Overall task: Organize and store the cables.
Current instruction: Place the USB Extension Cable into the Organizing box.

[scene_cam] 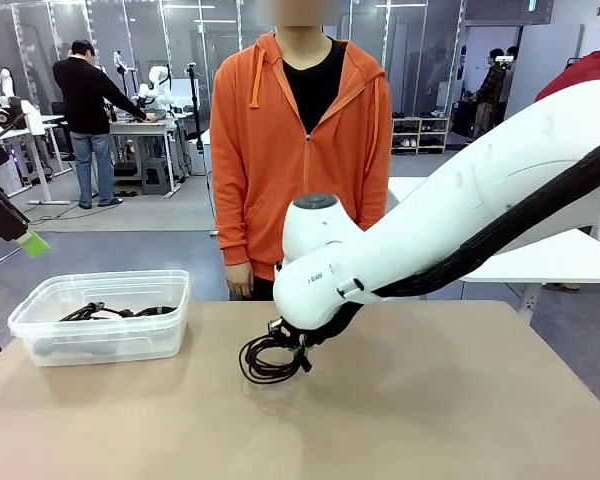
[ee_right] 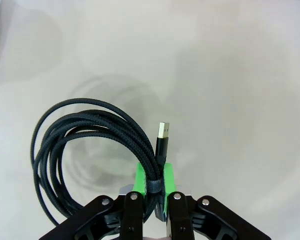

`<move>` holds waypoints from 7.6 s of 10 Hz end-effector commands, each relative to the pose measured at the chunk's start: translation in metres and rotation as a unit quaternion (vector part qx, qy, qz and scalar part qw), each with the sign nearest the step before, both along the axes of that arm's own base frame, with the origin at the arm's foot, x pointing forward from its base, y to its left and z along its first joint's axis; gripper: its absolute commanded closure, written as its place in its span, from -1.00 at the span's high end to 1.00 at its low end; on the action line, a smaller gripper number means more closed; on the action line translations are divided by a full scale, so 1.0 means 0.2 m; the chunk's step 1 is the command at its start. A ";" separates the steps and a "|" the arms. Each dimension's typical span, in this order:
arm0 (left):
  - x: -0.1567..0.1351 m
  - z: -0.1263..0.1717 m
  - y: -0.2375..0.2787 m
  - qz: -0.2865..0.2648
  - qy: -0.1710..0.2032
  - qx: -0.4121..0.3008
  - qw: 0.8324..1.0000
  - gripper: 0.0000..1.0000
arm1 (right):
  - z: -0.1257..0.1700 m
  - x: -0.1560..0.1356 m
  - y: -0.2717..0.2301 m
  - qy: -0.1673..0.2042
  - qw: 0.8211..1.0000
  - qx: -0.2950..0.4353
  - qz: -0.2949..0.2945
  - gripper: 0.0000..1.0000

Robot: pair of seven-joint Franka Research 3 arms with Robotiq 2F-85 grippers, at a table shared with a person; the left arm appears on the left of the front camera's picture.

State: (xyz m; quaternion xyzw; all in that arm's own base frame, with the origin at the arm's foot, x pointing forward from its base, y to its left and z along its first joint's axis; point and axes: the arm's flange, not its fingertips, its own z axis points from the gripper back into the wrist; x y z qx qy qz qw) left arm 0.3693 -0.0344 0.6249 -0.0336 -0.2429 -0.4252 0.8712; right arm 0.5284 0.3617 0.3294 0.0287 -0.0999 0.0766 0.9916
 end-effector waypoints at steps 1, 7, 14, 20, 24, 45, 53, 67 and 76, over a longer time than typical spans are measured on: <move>0.01 0.01 -0.01 0.013 -0.003 0.005 1.000 1.00 | -0.05 0.02 0.08 -0.007 1.000 -0.004 -0.027 -0.67; 0.01 0.01 -0.01 0.013 -0.003 0.005 1.000 1.00 | -0.06 -0.01 0.06 0.012 0.999 -0.009 -0.033 0.69; 0.01 0.01 -0.01 0.013 -0.003 0.005 1.000 1.00 | 0.06 -0.02 -0.01 0.000 0.999 -0.015 -0.050 1.00; 0.01 0.01 -0.01 0.013 -0.003 0.005 1.000 1.00 | 0.08 0.02 0.00 0.003 0.999 -0.011 -0.031 1.00; 0.01 0.01 -0.01 0.013 -0.003 0.005 1.000 1.00 | 0.18 0.01 -0.04 -0.001 1.000 -0.006 -0.009 1.00; 0.01 0.01 -0.01 0.013 -0.003 0.005 1.000 1.00 | 1.18 -0.42 -1.83 -0.080 0.960 0.067 0.258 1.00; 0.29 -0.11 -0.32 -0.029 0.065 -0.068 0.995 1.00 | 1.17 -0.36 -1.85 -0.057 0.969 0.045 0.236 1.00; 0.60 -0.78 -1.28 0.080 0.179 -0.050 0.979 1.00 | 1.17 -0.36 -1.85 -0.057 0.969 0.045 0.236 1.00; 0.78 -1.15 -1.84 0.278 0.259 -0.050 0.923 1.00 | 1.17 -0.36 -1.85 -0.057 0.969 0.045 0.236 1.00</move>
